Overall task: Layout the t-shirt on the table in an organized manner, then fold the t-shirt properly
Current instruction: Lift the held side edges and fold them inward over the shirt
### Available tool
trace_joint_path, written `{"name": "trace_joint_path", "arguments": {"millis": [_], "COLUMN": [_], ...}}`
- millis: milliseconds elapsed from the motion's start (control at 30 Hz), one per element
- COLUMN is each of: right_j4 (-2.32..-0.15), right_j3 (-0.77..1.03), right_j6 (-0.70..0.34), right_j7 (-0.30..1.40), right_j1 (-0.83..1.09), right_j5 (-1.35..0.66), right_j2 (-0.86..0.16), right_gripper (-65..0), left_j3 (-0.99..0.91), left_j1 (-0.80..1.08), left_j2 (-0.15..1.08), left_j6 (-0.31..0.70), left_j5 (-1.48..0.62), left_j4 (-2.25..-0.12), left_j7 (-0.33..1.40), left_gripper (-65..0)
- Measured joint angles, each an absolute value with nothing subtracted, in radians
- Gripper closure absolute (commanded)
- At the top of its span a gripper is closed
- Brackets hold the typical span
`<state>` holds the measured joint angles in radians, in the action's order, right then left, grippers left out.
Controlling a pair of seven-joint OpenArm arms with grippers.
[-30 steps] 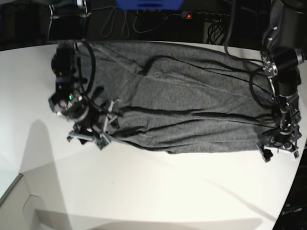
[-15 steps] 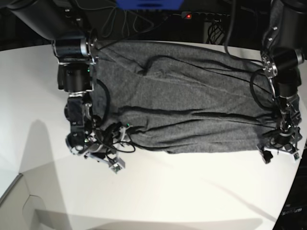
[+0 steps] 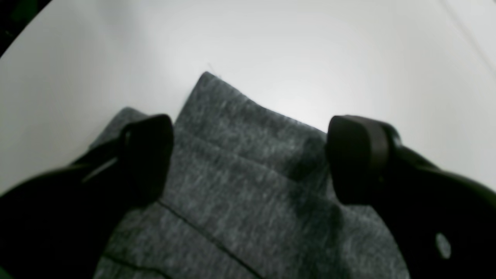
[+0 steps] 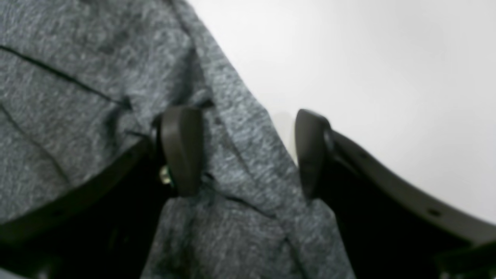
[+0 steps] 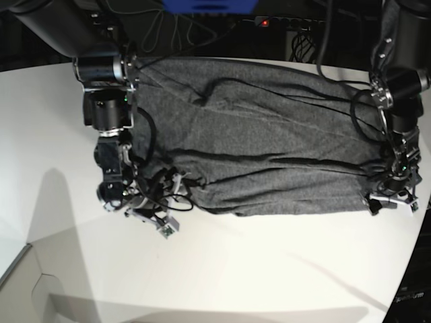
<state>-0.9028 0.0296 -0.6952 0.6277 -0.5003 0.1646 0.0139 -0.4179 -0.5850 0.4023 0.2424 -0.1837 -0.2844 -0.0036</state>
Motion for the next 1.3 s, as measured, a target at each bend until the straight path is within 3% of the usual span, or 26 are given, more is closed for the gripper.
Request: {"name": "trace_joint_path", "arguments": {"millis": [200, 267, 333, 533, 633, 833, 1133, 1300], "right_j4": [-0.891, -0.89, -0.89, -0.899, -0.9, -0.902, -1.228, -1.331], "right_j3": [0.03, 0.03, 0.031, 0.03, 0.03, 0.03, 0.03, 0.03], "right_j6": [-0.695, -0.694, -0.693, -0.692, -0.691, -0.692, -0.695, -0.695], "right_j7": [0.609, 0.583, 0.535, 0.508, 0.498, 0.504, 0.587, 0.58], "right_j1": [-0.497, -0.487, -0.467, -0.443, -0.437, -0.437, -0.291, -0.246], "right_j5": [0.16, 0.16, 0.149, 0.142, 0.134, 0.126, 0.167, 0.161], "right_j2": [0.014, 0.013, 0.013, 0.013, 0.011, -0.006, -0.022, -0.017], "right_gripper": [-37.7, -37.7, -37.7, -36.7, -29.1, -0.7, 0.0, 0.0], "left_j3": [-0.417, -0.417, -0.417, -0.417, -0.417, -0.417, -0.421, -0.423], "left_j1": [-0.579, -0.579, -0.579, -0.579, -0.577, -0.579, -0.62, -0.582], "left_j2": [0.401, 0.395, 0.39, 0.379, 0.379, 0.377, 0.364, 0.366], "left_j6": [0.243, 0.24, 0.236, 0.239, 0.241, 0.243, 0.258, 0.255], "left_j5": [-0.184, -0.184, -0.184, -0.19, -0.191, -0.195, -0.194, -0.199], "left_j4": [-0.283, -0.283, -0.283, -0.283, -0.283, -0.289, -0.291, -0.417], "left_j7": [-0.009, -0.014, -0.023, -0.016, -0.014, -0.004, 0.026, 0.081], "left_gripper": [-60.6, -57.2, -49.3, -12.4, -0.6, -0.3, -0.3, -0.3]}}
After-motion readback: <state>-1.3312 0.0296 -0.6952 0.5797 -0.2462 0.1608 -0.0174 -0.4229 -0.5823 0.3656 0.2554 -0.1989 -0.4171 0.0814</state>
